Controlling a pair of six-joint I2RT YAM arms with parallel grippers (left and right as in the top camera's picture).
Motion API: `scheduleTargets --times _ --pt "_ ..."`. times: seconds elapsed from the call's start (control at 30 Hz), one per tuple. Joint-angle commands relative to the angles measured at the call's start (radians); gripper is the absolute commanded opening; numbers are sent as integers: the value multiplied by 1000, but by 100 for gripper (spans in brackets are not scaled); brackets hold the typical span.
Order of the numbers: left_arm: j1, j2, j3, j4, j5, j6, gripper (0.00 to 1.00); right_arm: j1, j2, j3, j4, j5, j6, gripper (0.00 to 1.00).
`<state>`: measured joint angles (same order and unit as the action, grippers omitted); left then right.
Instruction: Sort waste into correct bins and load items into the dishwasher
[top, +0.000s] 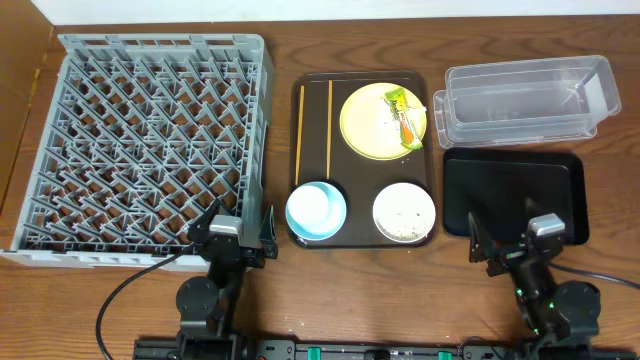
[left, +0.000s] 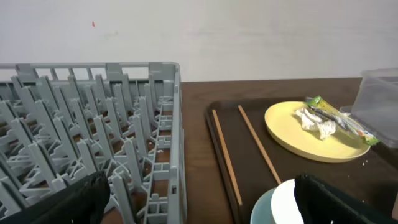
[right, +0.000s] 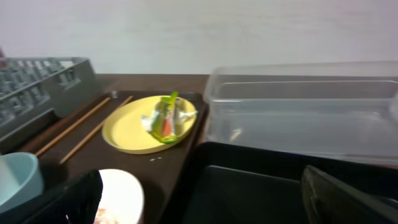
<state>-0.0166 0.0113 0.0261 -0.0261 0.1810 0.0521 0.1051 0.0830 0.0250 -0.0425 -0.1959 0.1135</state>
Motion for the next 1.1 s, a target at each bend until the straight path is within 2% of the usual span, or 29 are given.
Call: scheduleTargets --times 0.0,0.1,0.17,0.3,0.37,0.43,0.5,0.6,0.73,0.9,0.93,0.97,1.0,1.07 --pt "4 0 -22 -24 13 -4 95 -6 96 138 9 -57 5 99" --pt "4 0 -22 -24 13 -4 95 -6 299 312 -31 -91 20 99" --pt "4 0 -22 -24 13 -4 95 -6 490 470 -116 -119 77 99" --pt "4 0 -22 -24 13 -4 95 44 876 836 -349 -179 88 99" --pt "4 0 -22 -24 13 -4 95 94 1045 1024 -484 -175 47 99" --pt "4 0 -22 -24 13 -4 95 156 1217 1219 -598 -175 -68 99" --pt "4 0 -22 -24 13 -4 95 188 1320 1325 -601 -174 -97 99" --pt "4 0 -22 -24 13 -4 95 217 1436 1409 -551 -251 -43 99" --pt "4 0 -22 -24 13 -4 95 255 1537 1413 -427 -309 -17 99" --pt "4 0 -22 -24 13 -4 95 313 1681 1413 -414 56 8 98" --pt "4 0 -22 -24 14 -4 95 319 1711 1413 -412 105 9 95" --pt "4 0 -22 -24 14 -4 95 322 1757 1413 -403 145 9 82" --pt "4 0 -22 -24 13 -4 95 322 1778 1413 -399 158 9 77" --pt "4 0 -22 -24 14 -4 95 321 1847 1413 -386 221 10 70"
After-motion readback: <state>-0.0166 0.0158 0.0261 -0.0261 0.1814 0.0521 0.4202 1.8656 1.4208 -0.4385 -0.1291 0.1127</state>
